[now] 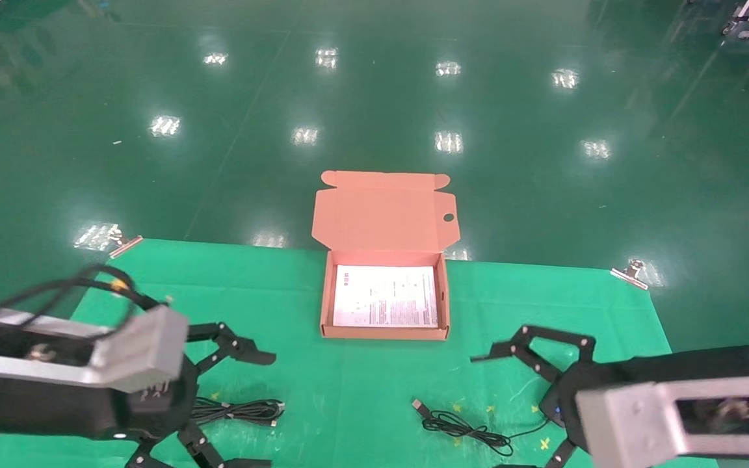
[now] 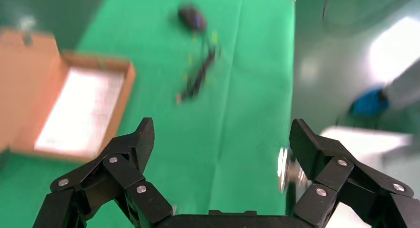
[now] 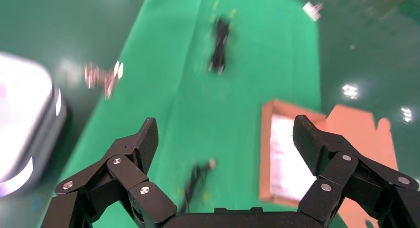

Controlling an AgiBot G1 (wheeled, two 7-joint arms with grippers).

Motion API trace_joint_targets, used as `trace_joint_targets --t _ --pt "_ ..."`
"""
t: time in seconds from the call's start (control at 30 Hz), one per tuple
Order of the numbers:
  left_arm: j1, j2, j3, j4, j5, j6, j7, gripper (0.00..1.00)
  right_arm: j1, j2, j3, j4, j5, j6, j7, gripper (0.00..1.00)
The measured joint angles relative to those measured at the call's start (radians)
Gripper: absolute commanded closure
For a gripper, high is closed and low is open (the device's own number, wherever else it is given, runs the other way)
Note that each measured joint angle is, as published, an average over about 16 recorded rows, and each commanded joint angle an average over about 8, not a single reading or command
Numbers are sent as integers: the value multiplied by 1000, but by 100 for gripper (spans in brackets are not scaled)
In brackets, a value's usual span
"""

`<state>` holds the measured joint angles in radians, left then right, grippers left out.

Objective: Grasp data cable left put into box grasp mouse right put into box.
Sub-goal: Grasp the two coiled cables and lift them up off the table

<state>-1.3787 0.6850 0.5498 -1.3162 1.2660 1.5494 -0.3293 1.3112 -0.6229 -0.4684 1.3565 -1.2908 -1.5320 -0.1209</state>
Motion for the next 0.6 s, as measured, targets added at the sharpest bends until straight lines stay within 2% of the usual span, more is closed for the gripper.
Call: trace_joint_targets --t 0.3,0.6 --pt "-75 73 138 5 241 -3 -3 0 33 -42 -109 3 -226 40 -139 0" --pt "-90 150 252 21 485 -47 -29 0 -2 -91 -178 2 -412 130 -180 0"
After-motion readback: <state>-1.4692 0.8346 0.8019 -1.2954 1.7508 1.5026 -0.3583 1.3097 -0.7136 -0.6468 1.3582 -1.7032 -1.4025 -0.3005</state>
